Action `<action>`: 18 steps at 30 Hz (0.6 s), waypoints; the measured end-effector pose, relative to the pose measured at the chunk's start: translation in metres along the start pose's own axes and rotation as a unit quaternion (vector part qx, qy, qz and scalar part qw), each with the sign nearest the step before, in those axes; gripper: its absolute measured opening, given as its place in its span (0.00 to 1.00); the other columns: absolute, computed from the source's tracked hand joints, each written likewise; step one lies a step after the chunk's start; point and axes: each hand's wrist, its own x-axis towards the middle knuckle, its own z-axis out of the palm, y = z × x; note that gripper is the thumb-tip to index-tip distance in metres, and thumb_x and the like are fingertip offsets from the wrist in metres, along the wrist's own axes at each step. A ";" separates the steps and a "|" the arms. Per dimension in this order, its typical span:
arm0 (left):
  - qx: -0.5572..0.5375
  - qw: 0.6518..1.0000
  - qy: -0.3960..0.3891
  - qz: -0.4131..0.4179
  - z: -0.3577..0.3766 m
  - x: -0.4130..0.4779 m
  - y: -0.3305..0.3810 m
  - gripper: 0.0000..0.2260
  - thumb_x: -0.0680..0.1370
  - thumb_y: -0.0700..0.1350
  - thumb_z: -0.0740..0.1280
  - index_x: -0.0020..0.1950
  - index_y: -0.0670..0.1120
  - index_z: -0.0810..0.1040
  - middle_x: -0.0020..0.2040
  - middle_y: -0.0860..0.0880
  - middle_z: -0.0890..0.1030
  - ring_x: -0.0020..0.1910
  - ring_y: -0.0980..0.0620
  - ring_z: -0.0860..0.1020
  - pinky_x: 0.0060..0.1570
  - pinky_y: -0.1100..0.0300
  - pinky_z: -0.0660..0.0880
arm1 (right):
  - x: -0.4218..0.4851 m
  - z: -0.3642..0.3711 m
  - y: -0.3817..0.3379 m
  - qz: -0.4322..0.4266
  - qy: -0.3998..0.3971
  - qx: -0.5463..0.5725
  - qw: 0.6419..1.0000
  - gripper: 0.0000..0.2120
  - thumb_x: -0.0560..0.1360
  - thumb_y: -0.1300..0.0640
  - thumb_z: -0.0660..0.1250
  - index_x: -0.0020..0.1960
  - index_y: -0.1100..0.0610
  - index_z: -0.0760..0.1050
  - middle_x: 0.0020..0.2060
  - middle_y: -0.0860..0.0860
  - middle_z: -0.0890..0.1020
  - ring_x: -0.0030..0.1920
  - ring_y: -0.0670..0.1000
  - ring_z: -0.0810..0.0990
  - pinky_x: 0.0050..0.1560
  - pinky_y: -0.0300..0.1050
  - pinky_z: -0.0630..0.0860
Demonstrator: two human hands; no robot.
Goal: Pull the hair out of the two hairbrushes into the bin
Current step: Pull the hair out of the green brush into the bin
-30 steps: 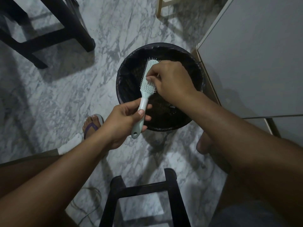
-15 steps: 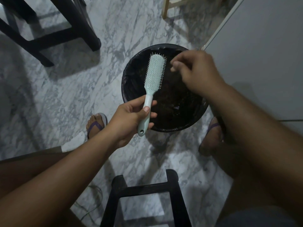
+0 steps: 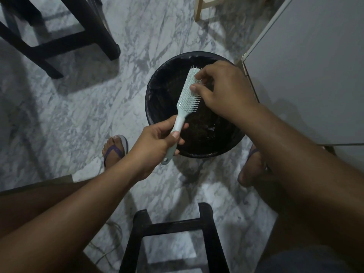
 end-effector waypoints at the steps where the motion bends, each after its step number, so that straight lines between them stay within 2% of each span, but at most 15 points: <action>1: 0.003 1.000 -0.002 0.002 0.000 -0.001 0.000 0.20 0.84 0.36 0.62 0.74 0.50 0.74 0.61 0.53 0.84 0.44 0.56 0.79 0.45 0.56 0.77 | -0.001 0.001 -0.001 -0.004 0.004 -0.006 1.000 0.14 0.75 0.43 0.70 0.55 0.51 0.82 0.50 0.48 0.81 0.52 0.50 0.79 0.53 0.51 0.78; 4: 0.016 1.000 -0.008 0.008 0.001 -0.002 -0.002 0.19 0.84 0.37 0.62 0.74 0.51 0.74 0.62 0.52 0.84 0.44 0.55 0.78 0.45 0.56 0.78 | -0.005 0.009 -0.007 -0.030 0.024 -0.034 0.999 0.09 0.77 0.48 0.69 0.51 0.52 0.82 0.49 0.49 0.81 0.52 0.53 0.79 0.52 0.56 0.78; 7: -0.007 1.000 -0.012 0.000 0.002 -0.003 -0.001 0.19 0.84 0.37 0.61 0.74 0.49 0.74 0.61 0.53 0.84 0.44 0.55 0.78 0.44 0.56 0.78 | -0.006 0.014 -0.006 -0.037 0.044 -0.008 0.998 0.07 0.77 0.51 0.67 0.50 0.54 0.81 0.47 0.50 0.81 0.49 0.53 0.79 0.48 0.55 0.78; 12: -0.075 0.996 -0.032 -0.029 0.011 -0.005 0.003 0.17 0.84 0.36 0.60 0.71 0.46 0.77 0.61 0.50 0.84 0.44 0.54 0.78 0.42 0.55 0.78 | 0.003 0.000 -0.001 0.017 0.093 0.166 0.982 0.08 0.78 0.56 0.66 0.47 0.58 0.82 0.40 0.46 0.82 0.42 0.45 0.80 0.46 0.42 0.77; 16: -0.089 0.995 -0.024 -0.025 0.009 -0.001 0.005 0.16 0.84 0.37 0.60 0.71 0.46 0.77 0.60 0.53 0.84 0.45 0.54 0.78 0.42 0.56 0.78 | 0.016 -0.024 0.024 0.076 0.158 0.161 0.971 0.10 0.79 0.54 0.64 0.48 0.60 0.81 0.40 0.48 0.80 0.42 0.44 0.78 0.45 0.37 0.75; 18: -0.091 0.995 -0.018 -0.019 0.007 0.001 0.006 0.16 0.84 0.37 0.60 0.71 0.46 0.77 0.59 0.53 0.84 0.45 0.54 0.78 0.42 0.57 0.78 | 0.018 -0.028 0.036 0.096 0.153 0.151 0.972 0.11 0.80 0.54 0.64 0.48 0.60 0.80 0.39 0.48 0.79 0.41 0.45 0.76 0.40 0.33 0.70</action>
